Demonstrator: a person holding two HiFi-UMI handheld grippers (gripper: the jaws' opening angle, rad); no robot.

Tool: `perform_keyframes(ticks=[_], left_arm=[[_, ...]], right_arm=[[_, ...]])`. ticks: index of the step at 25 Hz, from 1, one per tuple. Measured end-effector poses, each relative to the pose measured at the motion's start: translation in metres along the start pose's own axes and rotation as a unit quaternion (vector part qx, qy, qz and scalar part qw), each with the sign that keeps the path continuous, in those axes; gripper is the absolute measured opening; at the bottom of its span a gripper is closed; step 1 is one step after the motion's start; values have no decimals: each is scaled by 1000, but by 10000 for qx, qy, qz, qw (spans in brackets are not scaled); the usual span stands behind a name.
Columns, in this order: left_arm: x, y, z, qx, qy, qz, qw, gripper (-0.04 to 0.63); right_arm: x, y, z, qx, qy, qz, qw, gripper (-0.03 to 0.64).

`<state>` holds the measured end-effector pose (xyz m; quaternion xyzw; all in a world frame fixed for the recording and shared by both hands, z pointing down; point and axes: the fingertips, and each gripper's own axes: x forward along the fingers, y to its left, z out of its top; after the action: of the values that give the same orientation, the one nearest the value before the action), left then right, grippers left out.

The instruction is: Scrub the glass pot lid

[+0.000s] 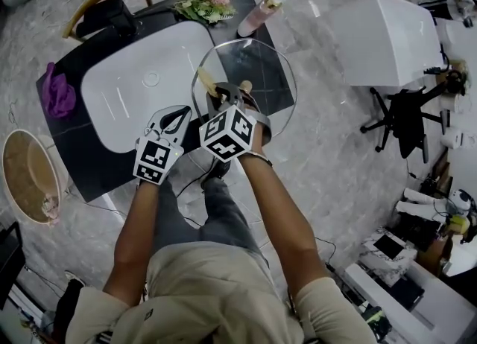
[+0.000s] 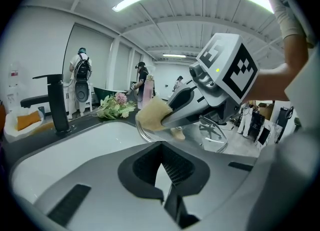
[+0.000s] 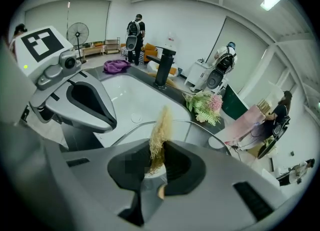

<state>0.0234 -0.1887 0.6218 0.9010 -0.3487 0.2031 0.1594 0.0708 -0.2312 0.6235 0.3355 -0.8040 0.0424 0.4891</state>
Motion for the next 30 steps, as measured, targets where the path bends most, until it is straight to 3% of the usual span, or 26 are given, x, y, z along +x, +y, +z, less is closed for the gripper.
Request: perform_keyframes(ticks=[9,13,18,30], left_arm=[[17,-16,3,7,22,-118,9999,14],[22,-17,4,-18,20,-107,9999,14],[26,-14,4,-9,50,-61,10000,14],[31,-11,10,35,37,-58,10000,14]], right_arm=[[-2,-43,-54,271,185,-96,9994,54],[-18,-100,-104,567,510,-594,9953,54],[-54,-168,-155,1056,842,-1445,9802,54],[-48,-160,-161,723,955,-1342,9837,54]])
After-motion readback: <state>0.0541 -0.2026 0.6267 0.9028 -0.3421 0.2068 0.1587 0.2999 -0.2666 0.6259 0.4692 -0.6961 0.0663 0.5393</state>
